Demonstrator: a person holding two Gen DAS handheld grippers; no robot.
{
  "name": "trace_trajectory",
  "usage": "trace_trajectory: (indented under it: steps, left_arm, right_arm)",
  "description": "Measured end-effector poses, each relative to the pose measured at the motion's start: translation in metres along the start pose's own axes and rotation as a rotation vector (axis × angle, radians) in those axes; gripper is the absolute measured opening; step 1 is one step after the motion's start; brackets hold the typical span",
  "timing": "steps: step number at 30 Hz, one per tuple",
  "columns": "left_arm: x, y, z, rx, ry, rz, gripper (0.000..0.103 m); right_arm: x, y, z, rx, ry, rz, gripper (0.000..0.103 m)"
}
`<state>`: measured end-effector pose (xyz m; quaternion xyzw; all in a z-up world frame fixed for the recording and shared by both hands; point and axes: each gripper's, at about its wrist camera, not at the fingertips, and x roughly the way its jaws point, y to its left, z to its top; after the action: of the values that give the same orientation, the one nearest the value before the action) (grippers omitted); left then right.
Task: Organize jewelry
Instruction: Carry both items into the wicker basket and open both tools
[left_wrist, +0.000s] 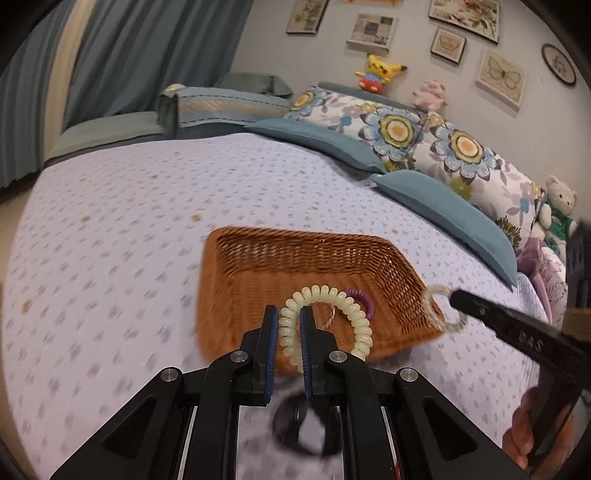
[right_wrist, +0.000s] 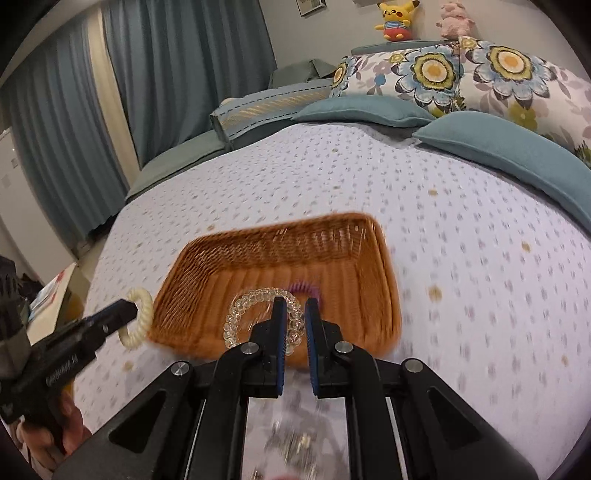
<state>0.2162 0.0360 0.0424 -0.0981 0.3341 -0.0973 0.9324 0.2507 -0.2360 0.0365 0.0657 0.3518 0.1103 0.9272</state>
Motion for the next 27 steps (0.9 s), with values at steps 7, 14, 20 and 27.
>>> trace_trajectory:
  steps: [7,14,20,27]
  left_arm:
    - [0.070,0.000,0.016,0.013,0.061,0.008,0.011]
    - [0.107,0.005,0.009,0.009,0.126,0.023,0.012]
    - [0.103,0.003,0.008,0.016,0.124,0.025,0.017]
    - [0.078,0.007,0.018,0.017,0.071,0.010,0.025]
  right_arm:
    - [0.075,-0.026,0.026,0.055,0.084,-0.023,0.013]
    - [0.110,-0.036,0.008,0.031,0.159,-0.061,0.013]
    - [0.113,-0.031,0.004,0.033,0.187,-0.036,0.014]
    - [0.095,-0.026,0.009,0.023,0.146,-0.035,0.028]
